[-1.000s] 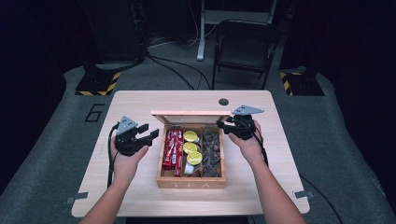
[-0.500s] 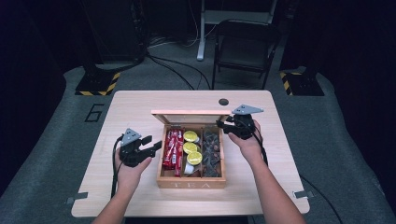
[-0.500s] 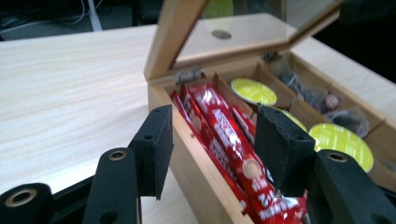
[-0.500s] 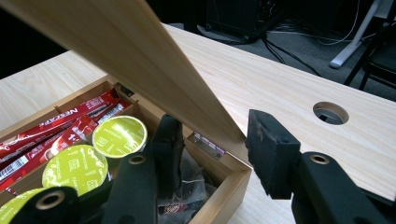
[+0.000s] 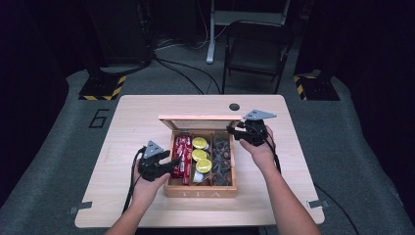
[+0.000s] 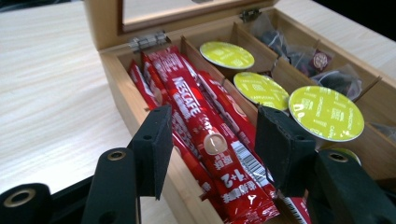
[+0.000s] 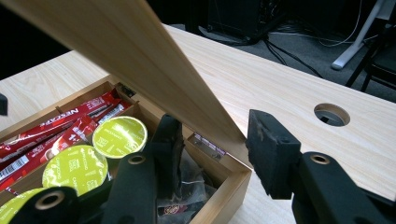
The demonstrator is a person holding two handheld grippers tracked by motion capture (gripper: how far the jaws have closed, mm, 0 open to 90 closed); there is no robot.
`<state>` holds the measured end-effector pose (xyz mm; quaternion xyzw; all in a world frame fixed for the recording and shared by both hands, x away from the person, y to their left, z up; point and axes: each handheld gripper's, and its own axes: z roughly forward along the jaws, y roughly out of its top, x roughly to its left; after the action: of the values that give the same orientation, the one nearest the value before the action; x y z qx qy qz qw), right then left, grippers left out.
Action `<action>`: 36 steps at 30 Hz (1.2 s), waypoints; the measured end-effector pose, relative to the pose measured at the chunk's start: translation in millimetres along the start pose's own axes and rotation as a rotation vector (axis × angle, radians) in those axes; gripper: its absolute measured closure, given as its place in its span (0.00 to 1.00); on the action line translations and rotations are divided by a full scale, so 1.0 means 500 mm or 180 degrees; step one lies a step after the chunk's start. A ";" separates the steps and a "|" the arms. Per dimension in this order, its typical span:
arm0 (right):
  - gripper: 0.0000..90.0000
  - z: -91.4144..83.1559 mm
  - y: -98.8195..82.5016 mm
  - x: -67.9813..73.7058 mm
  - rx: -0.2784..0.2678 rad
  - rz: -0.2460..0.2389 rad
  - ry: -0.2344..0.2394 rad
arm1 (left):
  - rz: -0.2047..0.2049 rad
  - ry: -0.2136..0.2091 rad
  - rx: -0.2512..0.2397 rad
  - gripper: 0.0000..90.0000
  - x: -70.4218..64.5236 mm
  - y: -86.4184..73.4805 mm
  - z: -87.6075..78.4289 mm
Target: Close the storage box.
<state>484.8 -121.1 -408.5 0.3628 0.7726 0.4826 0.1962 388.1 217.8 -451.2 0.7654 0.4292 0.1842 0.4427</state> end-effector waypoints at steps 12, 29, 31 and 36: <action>0.62 0.001 0.000 -0.002 -0.0007 0.0028 0.0012 | -0.0114 0.0122 0.0214 0.61 -0.001 0.026 0.066; 0.62 0.001 0.000 -0.002 -0.0002 0.0055 0.0023 | -0.0092 0.0328 0.0275 0.88 0.001 0.032 0.078; 0.62 0.001 0.000 -0.002 -0.0005 0.0045 0.0019 | -0.0090 0.0321 0.0274 0.91 0.004 0.033 0.074; 0.62 0.001 0.000 -0.002 -0.0008 0.0059 0.0025 | -0.0154 0.0352 0.0217 0.92 0.007 0.034 0.067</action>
<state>485.9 -121.7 -408.9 0.3678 0.7694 0.4867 0.1892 420.7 199.0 -455.4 0.7581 0.4774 0.2007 0.3963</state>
